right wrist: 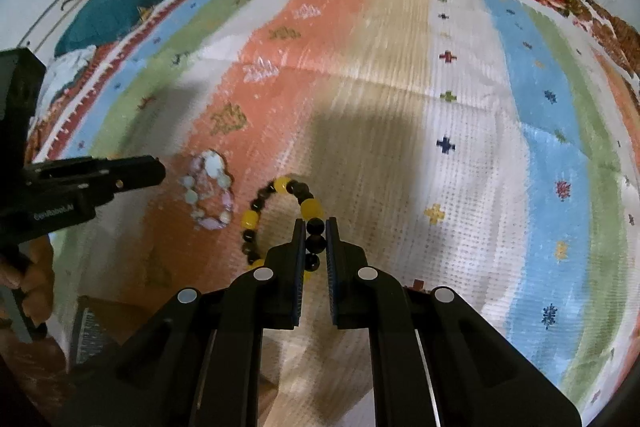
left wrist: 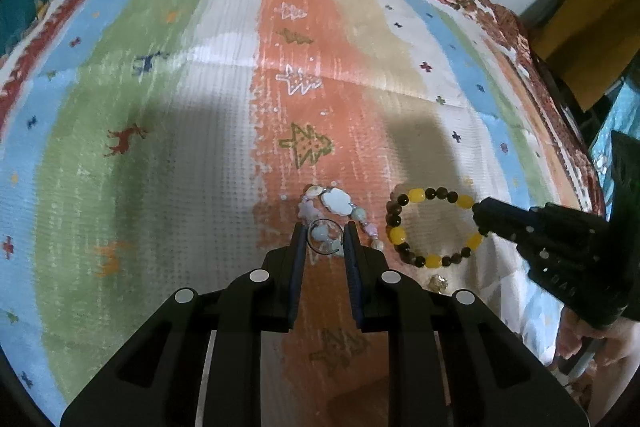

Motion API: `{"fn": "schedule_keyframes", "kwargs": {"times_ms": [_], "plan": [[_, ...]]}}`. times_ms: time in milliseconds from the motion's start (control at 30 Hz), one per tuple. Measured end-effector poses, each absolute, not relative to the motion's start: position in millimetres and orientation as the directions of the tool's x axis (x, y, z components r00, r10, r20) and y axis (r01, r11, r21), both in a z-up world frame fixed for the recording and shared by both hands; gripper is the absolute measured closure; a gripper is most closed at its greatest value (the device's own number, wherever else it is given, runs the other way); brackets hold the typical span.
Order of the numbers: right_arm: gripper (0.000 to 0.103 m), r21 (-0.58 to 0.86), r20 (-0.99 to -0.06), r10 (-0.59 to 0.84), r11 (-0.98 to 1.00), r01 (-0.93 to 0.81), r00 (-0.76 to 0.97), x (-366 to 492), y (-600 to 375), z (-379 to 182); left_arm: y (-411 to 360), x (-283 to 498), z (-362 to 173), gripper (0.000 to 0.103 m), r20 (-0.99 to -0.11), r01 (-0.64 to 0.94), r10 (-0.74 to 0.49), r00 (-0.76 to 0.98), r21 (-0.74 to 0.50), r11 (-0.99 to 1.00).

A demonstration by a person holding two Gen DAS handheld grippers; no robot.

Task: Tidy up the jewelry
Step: 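Lift and carry the black-yellow bracelet and silver ring toward the tin box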

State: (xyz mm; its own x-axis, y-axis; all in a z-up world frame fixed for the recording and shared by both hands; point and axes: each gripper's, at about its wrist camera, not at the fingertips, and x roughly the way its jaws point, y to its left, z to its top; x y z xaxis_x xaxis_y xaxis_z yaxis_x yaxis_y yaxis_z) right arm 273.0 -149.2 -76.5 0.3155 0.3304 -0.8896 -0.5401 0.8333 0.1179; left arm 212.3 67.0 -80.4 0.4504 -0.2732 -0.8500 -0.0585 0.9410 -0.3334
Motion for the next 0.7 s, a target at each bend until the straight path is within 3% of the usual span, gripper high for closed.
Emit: {"fn": "schedule_keyframes", "kwargs": {"times_ms": [700], "plan": [[0.092,0.117,-0.821,0.391,0.829,-0.547,0.417,240.5,-160.4,-25.2,45.1,179.7,-46.5,0.084,-0.832,0.011,-0.233,0.503,-0.264,0.965]]}}
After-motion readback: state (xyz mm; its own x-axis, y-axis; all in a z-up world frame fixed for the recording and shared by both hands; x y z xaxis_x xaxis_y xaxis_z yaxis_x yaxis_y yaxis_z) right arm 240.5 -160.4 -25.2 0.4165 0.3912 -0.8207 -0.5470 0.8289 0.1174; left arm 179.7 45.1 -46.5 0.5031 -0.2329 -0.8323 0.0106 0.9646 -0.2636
